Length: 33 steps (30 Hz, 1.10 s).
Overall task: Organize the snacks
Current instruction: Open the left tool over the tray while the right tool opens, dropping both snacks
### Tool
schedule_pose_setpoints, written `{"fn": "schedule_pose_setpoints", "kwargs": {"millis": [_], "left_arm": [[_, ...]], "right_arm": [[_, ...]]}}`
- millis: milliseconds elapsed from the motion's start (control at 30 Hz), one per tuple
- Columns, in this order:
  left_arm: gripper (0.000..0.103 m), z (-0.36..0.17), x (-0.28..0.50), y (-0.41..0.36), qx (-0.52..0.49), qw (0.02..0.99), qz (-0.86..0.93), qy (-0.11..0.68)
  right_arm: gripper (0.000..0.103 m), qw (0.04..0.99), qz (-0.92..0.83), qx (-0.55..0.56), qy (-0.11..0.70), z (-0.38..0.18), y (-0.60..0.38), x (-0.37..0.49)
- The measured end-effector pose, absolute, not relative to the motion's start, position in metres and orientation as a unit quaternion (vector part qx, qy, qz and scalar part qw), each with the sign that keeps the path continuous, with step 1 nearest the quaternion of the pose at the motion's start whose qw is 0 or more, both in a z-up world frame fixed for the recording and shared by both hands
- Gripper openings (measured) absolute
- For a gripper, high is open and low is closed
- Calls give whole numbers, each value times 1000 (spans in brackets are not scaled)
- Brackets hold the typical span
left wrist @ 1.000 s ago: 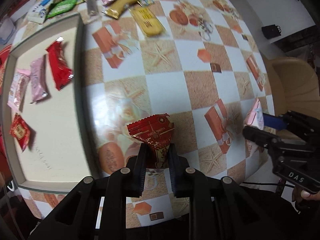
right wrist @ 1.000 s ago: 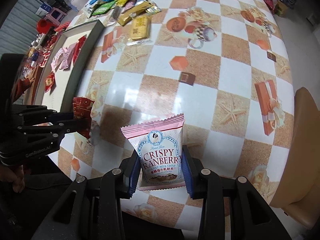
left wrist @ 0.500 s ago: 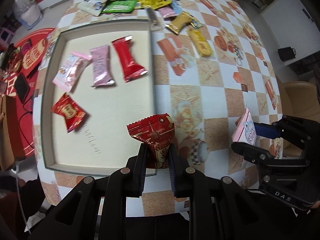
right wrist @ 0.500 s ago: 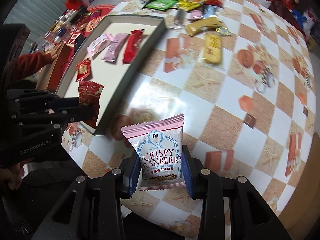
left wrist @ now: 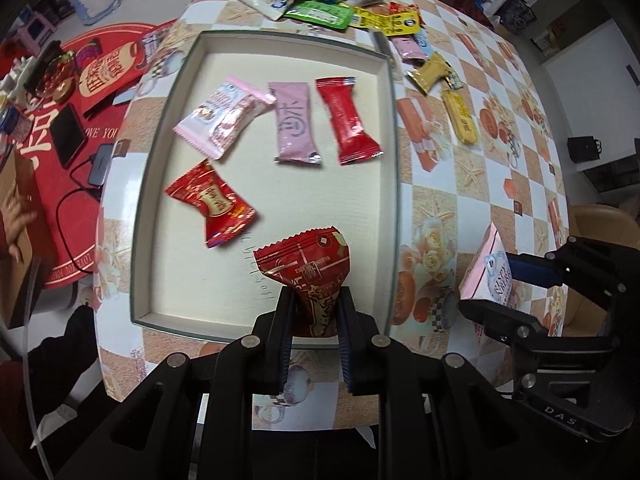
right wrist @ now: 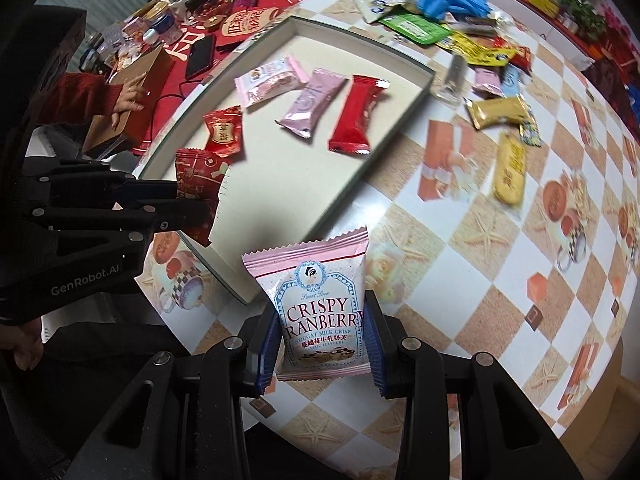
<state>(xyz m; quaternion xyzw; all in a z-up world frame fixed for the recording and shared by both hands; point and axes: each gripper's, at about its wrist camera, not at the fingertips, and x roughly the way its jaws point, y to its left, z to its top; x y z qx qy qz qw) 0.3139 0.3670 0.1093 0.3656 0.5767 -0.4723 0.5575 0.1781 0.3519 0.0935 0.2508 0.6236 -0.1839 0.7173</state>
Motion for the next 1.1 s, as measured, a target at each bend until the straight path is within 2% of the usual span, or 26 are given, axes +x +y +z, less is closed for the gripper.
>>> {"fn": "schedule_pose_setpoints", "kwargs": {"millis": [267,733,1100], "left_arm": [[22,99,340,375,374,552,-465,583],[22,95,359,359,455,560,-474,505],[22,92,360,354,474,556,-484,481]], "right_arm": [[39,709,-174,257,633,83,357,215],[39,700,-204,266,630,74,353,255],[39,690,-218,293,625,66,344,266]]}}
